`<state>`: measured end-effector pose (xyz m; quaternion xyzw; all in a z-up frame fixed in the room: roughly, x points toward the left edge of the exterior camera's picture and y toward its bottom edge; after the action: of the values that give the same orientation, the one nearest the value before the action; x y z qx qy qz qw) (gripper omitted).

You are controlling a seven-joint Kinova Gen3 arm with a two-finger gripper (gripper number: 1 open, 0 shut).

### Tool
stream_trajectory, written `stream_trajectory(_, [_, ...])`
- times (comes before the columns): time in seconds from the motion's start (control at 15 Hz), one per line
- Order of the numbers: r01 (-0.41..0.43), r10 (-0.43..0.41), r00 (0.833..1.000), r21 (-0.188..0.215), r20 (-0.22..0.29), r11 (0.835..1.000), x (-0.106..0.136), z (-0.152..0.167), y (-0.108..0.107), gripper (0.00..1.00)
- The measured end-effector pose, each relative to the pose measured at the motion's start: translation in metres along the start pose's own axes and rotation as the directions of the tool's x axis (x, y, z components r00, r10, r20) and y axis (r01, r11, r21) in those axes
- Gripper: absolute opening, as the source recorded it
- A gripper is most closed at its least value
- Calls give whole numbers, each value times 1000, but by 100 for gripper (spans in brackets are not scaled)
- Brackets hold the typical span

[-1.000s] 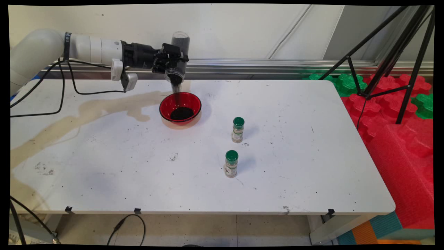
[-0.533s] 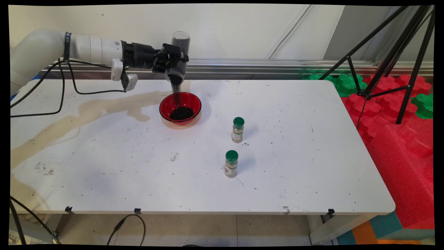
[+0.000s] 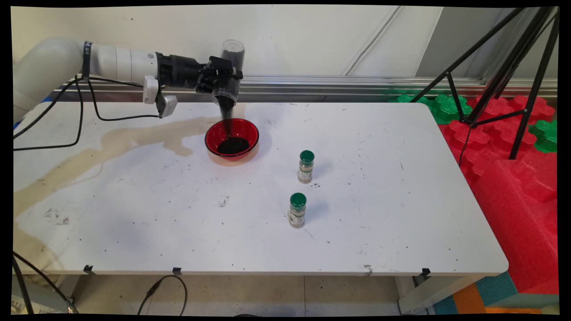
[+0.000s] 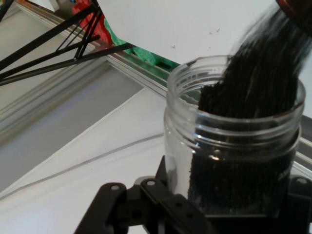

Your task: Pour the black seasoning powder in the red bowl

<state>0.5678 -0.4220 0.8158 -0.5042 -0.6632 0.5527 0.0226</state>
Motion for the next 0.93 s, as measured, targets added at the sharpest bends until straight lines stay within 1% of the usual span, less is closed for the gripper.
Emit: stream_trajectory(0.93, [-24, 24, 1000, 2, -1, 1000, 1, -2, 1, 0])
